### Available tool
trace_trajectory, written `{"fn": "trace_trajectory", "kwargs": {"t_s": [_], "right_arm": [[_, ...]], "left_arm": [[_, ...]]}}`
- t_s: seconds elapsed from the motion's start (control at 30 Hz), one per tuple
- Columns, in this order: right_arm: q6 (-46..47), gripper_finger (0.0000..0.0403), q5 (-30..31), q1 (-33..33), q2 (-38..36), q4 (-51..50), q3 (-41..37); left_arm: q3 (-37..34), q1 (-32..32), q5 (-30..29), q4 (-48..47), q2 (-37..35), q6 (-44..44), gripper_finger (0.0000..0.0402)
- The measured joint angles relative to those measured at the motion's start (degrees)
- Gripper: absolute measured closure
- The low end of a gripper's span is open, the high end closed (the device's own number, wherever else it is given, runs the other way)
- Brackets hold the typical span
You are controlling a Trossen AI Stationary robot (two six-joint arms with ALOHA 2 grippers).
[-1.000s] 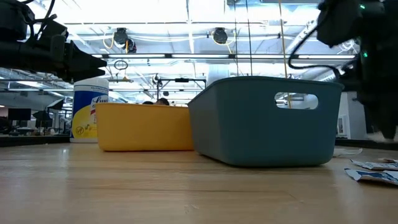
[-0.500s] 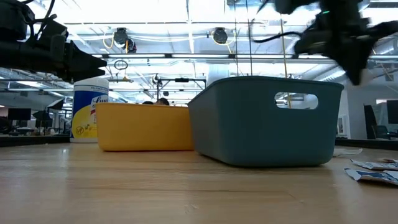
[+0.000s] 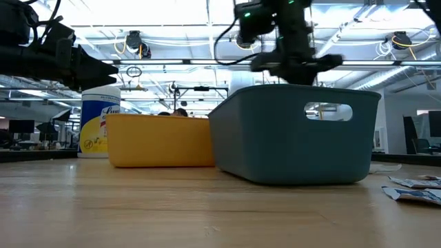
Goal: Pick & Place First Aid Supplies
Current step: Put the green bandage into the white bin
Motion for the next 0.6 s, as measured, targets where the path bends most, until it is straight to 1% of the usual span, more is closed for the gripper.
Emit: {"fn": "trace_trajectory", "kwargs": {"t_s": [0.13, 0.23, 0.43, 0.6], "right_arm": [[-3.9, 0.0402, 0.0, -2.7, 4.5, 0.7, 6.1], [-6.1, 0.0402, -0.1, -4.2, 7.3, 2.1, 8.9], [-8.3, 0.0403, -0.1, -5.0, 11.4, 9.3, 8.0], [-9.2, 0.0403, 0.0, -5.0, 14.8, 12.6, 7.8]], "left_arm": [[0.0, 0.0, 0.0, 0.0, 0.0, 0.0, 0.0023], [0.0, 0.0, 0.0, 0.0, 0.0, 0.0, 0.0023], [0.0, 0.0, 0.0, 0.0, 0.0, 0.0, 0.0023], [0.0, 0.0, 0.0, 0.0, 0.0, 0.0, 0.0023]]}}
